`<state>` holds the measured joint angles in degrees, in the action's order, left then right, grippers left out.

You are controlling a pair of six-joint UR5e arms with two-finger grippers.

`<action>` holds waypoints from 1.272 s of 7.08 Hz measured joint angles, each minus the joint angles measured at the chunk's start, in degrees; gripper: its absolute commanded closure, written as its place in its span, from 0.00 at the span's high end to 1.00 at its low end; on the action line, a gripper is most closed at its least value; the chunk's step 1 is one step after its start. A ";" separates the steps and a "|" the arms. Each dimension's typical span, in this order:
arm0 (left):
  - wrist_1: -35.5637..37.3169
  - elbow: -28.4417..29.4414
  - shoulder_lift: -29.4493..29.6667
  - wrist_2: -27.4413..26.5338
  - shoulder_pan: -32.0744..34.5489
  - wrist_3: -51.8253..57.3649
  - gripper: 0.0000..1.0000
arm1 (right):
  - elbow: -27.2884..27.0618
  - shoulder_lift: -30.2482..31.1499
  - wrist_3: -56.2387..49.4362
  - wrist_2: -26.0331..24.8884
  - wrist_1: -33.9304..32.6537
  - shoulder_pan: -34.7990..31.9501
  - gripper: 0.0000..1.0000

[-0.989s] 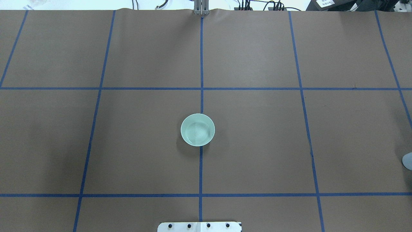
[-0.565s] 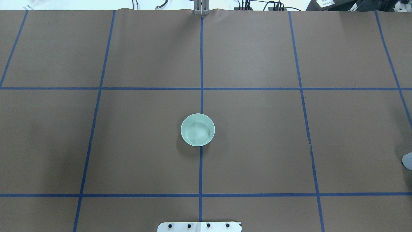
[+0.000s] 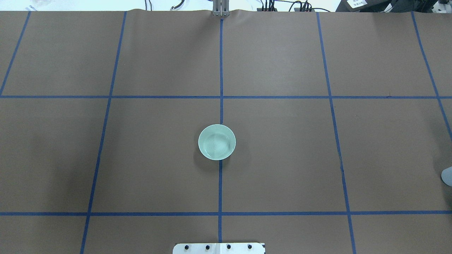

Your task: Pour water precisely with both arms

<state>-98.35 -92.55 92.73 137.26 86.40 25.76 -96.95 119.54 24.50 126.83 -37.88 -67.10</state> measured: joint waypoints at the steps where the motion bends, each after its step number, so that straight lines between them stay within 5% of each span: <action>1: 0.00 -0.01 0.00 -0.02 0.00 -0.05 1.00 | 0.00 0.00 -0.48 0.00 0.00 0.44 0.00; 7: 0.04 2.22 -0.12 -0.27 5.36 -1.81 1.00 | 0.27 -4.63 -0.87 1.99 -0.80 -0.44 0.00; 9: 0.39 2.97 -0.59 -0.01 7.36 -12.88 1.00 | -0.02 -7.78 -0.72 4.50 -3.36 -3.05 0.00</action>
<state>-97.96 -89.58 92.14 137.25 93.76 12.88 -96.96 111.76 23.79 131.33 -41.24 -70.15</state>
